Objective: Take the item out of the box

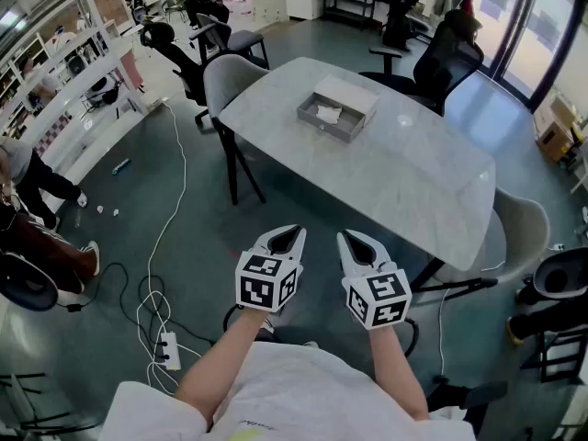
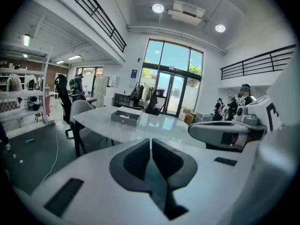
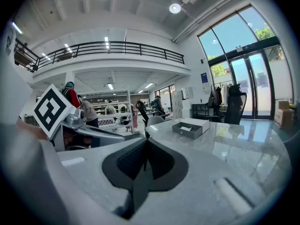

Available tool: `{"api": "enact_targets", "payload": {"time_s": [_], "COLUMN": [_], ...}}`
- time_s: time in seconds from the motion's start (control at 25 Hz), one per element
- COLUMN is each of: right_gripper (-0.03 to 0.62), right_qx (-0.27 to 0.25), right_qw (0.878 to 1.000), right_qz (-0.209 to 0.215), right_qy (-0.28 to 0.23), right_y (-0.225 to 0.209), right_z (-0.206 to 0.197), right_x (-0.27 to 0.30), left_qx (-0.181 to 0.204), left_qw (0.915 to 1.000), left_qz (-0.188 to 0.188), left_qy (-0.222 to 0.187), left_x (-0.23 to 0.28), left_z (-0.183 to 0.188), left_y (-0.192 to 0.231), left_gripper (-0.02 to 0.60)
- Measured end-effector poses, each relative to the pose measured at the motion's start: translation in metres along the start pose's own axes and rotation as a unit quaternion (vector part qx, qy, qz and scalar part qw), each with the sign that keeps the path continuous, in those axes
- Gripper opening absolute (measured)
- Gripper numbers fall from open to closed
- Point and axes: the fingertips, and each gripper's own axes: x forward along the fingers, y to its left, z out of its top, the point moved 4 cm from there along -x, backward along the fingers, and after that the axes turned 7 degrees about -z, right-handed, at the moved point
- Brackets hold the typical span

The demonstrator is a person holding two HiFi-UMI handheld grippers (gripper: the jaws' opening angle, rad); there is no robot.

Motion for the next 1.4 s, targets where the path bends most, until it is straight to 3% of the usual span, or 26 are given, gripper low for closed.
{"api": "enact_targets", "payload": {"time_s": [0.56,1.4], "right_gripper": [0.005,0.005], "right_qx": [0.012,0.006], "right_qw": [1.000,0.995], "right_qz": [-0.009,-0.094], "right_qy": [0.011,0.037], "right_y": [-0.013,-0.020], "right_z": [0.004,0.063], "right_x": [0.042,0.202], "left_qx": [-0.014,-0.022], "left_qw": [0.9999,0.9968], "left_qz": [-0.008,-0.077], "left_qy": [0.002,0.004], "left_x": [0.028,0.099], "left_z": [0.014,0.099], "left_y": [0.037,0.198], "left_gripper": [0.020,0.020]}}
